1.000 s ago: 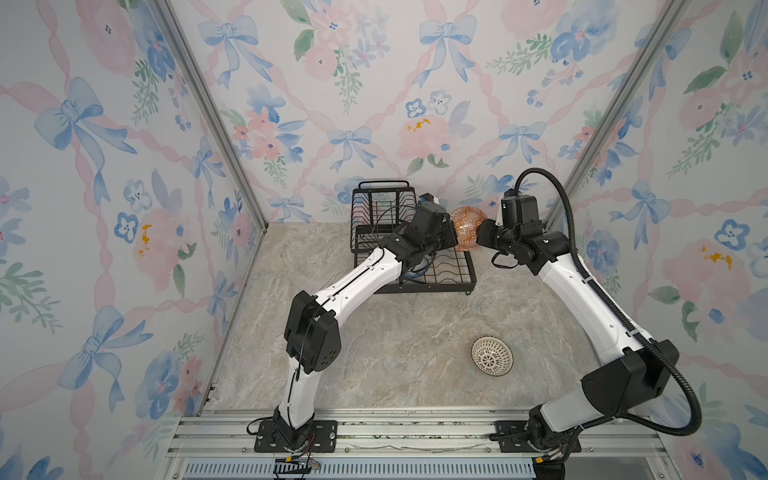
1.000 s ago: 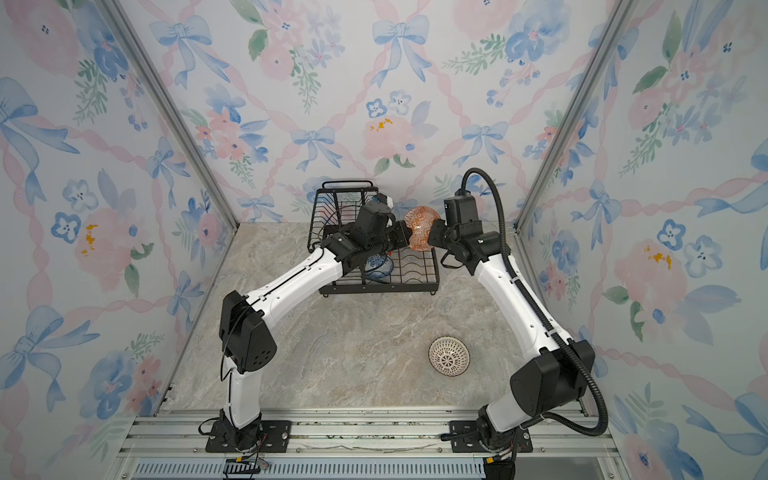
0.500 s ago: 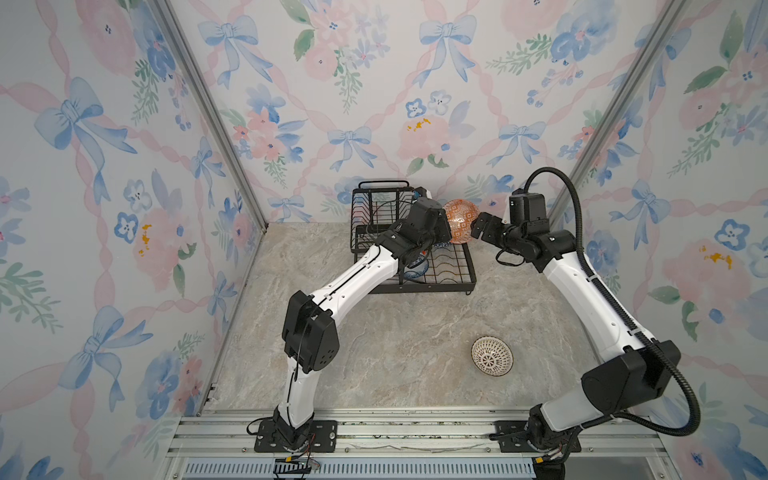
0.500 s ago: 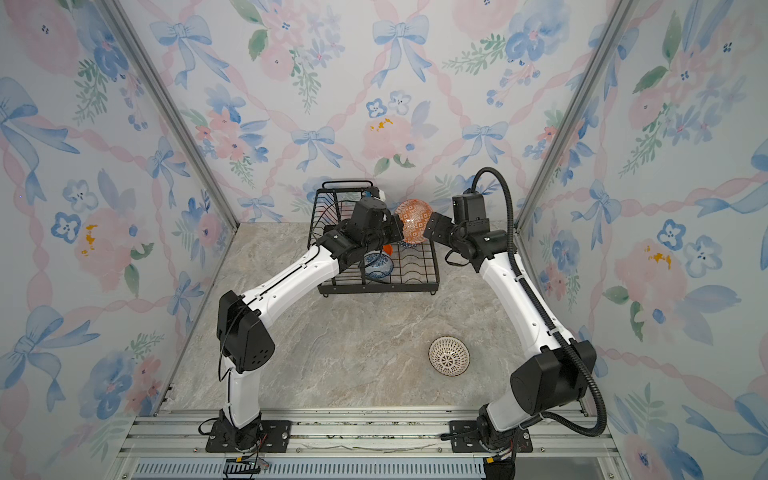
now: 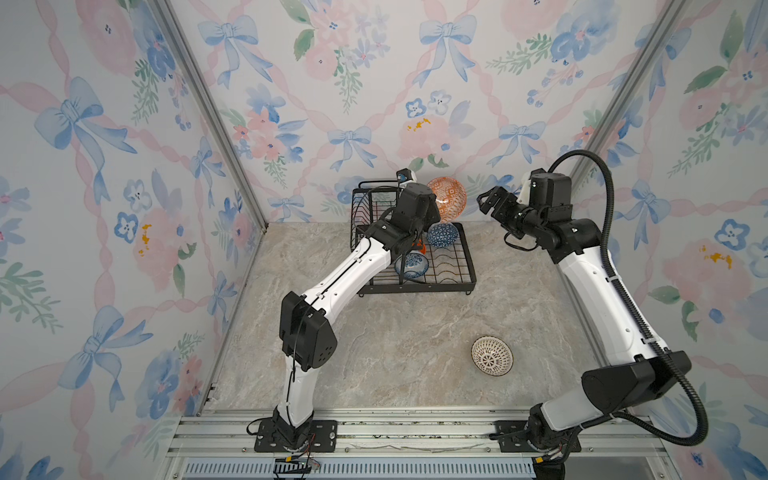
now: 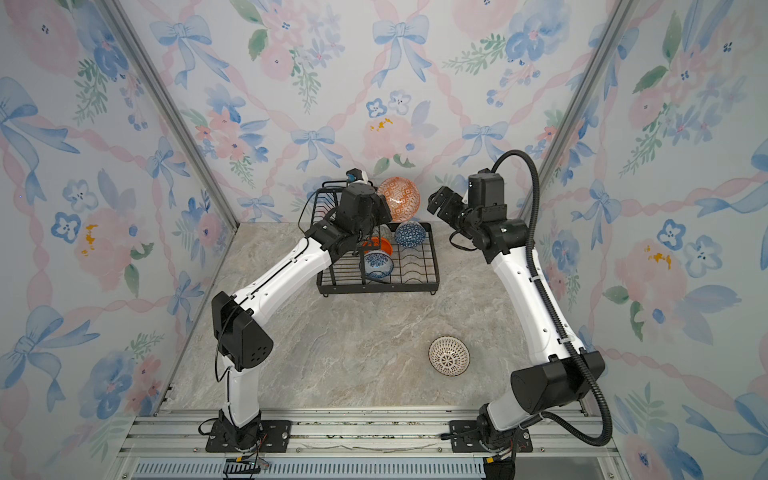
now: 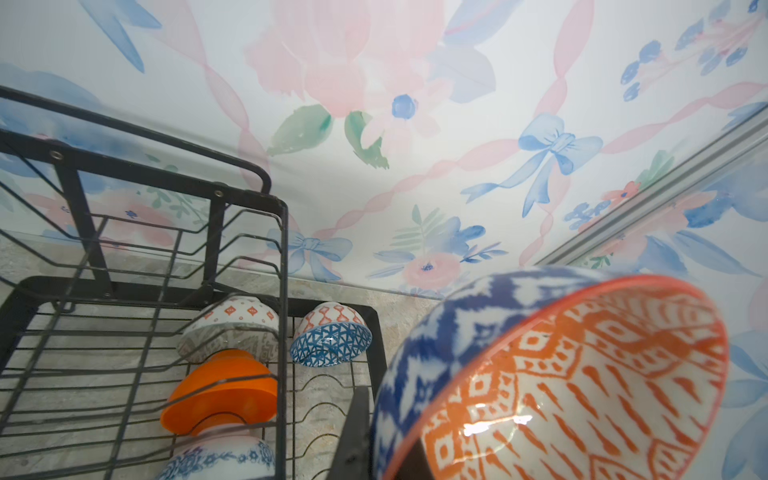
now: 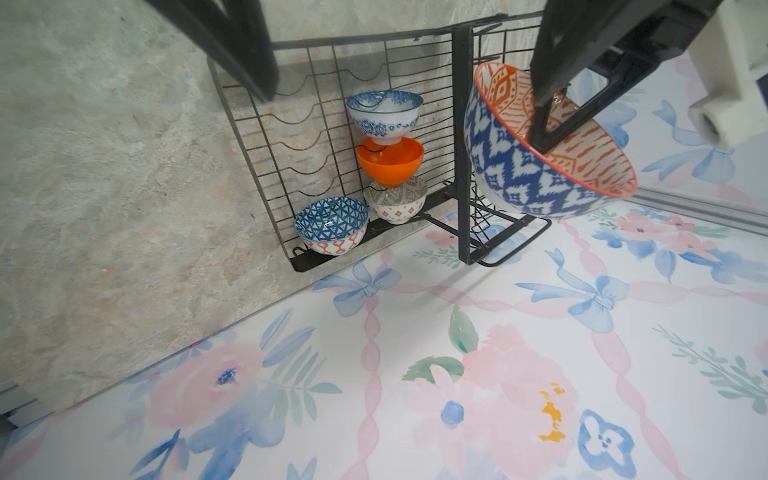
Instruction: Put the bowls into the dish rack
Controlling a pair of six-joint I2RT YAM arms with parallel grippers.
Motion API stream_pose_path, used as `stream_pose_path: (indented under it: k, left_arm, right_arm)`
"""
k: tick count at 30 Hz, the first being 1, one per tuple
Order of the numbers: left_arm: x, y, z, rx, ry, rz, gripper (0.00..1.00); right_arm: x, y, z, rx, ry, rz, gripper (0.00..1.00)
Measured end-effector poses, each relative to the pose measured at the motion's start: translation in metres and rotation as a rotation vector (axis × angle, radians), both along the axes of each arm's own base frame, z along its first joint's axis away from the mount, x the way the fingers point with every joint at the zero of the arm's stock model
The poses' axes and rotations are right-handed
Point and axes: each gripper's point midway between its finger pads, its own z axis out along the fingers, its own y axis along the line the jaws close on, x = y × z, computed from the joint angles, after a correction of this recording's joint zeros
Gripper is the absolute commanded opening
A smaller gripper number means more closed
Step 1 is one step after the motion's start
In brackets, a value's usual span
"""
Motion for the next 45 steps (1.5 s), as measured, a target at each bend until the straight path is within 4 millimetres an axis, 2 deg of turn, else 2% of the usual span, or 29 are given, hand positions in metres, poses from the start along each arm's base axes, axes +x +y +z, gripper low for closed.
stream_pose_path:
  k: [4,10,13,19,22,25,28,33,40,45]
  left_arm:
    - [0.006,0.016,0.007,0.028,-0.029,0.078,0.0]
    - [0.009,0.024,0.017,0.079,-0.095,0.139,0.0]
    - [0.009,0.021,0.023,0.103,-0.167,0.149,0.0]
    - [-0.001,0.003,0.014,0.176,-0.246,0.132,0.0]
    - [-0.005,-0.003,0.019,0.183,-0.278,0.126,0.0]
    - [-0.008,-0.003,0.027,0.179,-0.316,0.138,0.0]
    - [-0.011,-0.002,0.03,0.18,-0.339,0.148,0.0]
    - [-0.016,-0.005,0.028,0.187,-0.369,0.148,0.0]
    - [-0.027,-0.017,0.021,0.216,-0.393,0.122,0.0]
    - [-0.036,-0.016,0.024,0.222,-0.415,0.123,0.0]
  right_arm:
    - [-0.001,0.006,0.022,0.114,-0.022,-0.007,0.97]
    - [0.001,0.018,0.033,0.316,-0.001,-0.034,0.97]
    - [0.002,0.026,0.045,0.415,-0.016,-0.04,0.97]
    - [0.002,0.049,0.072,0.614,-0.043,-0.015,0.97]
    - [0.001,0.06,0.08,0.683,-0.048,-0.002,0.97]
    - [0.001,0.07,0.079,0.739,-0.036,0.004,0.97]
    - [0.004,0.079,0.071,0.801,-0.008,-0.001,0.97]
    - [0.012,0.096,0.057,0.862,0.03,-0.02,1.0]
    - [0.016,0.106,0.055,0.925,0.008,-0.059,0.89]
    - [0.024,0.1,0.031,0.941,0.026,-0.136,0.78]
